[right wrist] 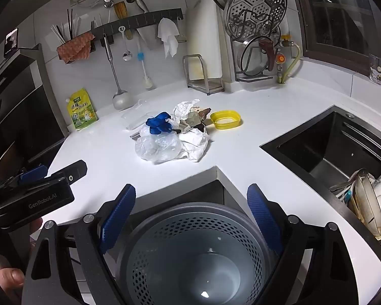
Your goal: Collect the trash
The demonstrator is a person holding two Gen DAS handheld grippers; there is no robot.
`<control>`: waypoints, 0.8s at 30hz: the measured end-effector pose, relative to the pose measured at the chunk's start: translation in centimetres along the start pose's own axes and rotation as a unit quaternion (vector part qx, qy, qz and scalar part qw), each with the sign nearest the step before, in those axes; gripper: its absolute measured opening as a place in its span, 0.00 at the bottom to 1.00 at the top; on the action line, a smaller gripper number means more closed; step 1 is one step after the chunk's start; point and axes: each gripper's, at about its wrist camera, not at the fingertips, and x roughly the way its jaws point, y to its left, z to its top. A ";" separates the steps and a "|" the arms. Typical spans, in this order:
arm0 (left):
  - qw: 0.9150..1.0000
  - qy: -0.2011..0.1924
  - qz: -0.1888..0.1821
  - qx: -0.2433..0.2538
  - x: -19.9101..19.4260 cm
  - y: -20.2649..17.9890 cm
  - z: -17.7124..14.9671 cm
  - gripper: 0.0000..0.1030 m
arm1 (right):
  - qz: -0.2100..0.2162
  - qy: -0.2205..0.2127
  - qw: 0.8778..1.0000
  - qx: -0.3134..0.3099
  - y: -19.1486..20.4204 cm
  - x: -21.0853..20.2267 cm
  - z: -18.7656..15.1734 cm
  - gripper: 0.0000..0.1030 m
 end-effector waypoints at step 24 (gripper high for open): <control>1.000 -0.002 0.001 0.000 -0.9 0.9 -0.4 0.94 | 0.005 -0.006 1.000 -0.002 0.3 -1.3 -0.4 0.83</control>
